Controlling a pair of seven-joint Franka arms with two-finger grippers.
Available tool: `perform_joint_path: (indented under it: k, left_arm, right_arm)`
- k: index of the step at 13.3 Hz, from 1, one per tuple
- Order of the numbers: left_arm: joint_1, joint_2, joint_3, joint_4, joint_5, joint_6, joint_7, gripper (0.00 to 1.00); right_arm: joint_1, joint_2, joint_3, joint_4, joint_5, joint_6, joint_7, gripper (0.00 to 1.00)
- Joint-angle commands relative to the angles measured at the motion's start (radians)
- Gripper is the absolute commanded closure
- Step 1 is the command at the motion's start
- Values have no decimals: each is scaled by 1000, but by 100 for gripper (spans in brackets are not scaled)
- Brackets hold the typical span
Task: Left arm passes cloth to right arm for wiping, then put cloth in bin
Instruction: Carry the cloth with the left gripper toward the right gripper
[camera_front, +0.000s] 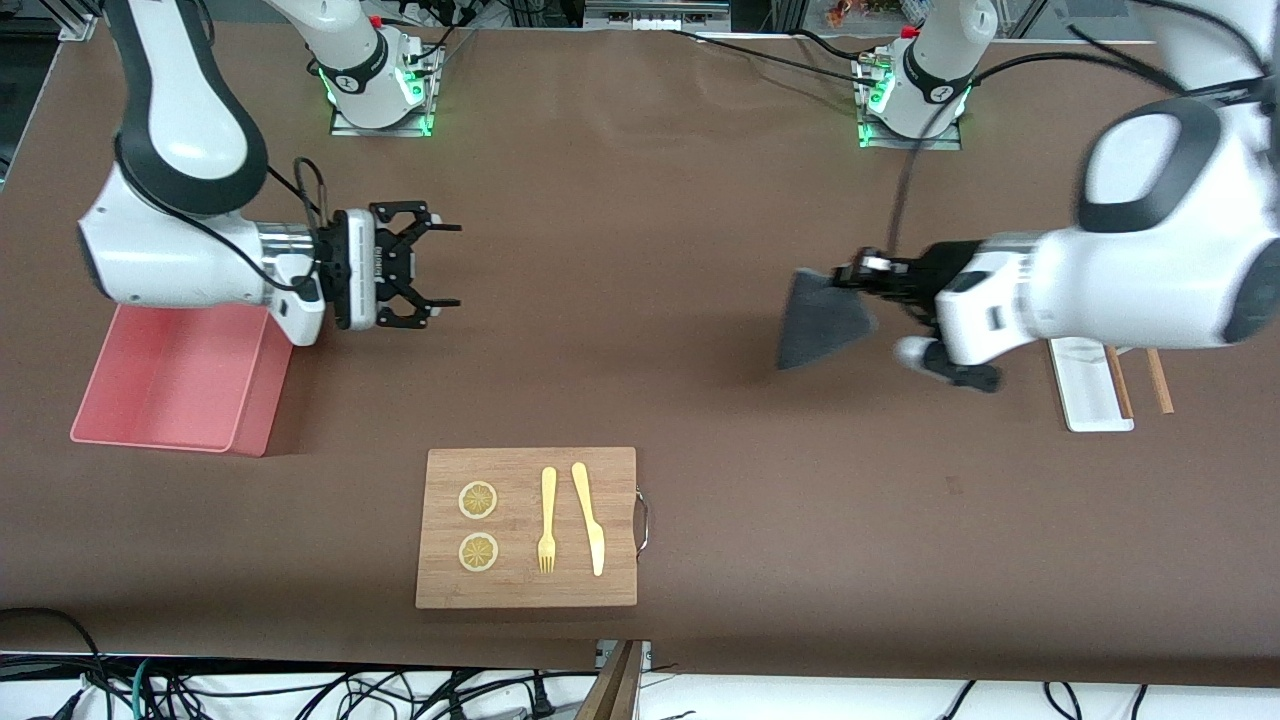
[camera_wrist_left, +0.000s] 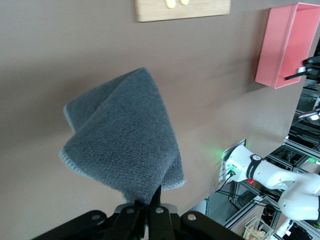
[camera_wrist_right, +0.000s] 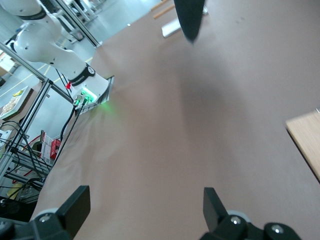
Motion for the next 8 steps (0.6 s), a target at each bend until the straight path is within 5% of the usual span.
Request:
perform_joint_path:
  k: [1,3,8]
  left_arm:
    - [-96,80,11,9,-144,45,-33,100]
    - [-165,118,13,3,-182,101,-29,100]
    - [-287,115,-8,47,-190,192,75,100]
  right_arm:
    - [-3,41,72,-12,89,114,-113,1]
    - [24,65,103,-7,163,194,-144,1]
    - [115,79,107,0,183,363,-243,1]
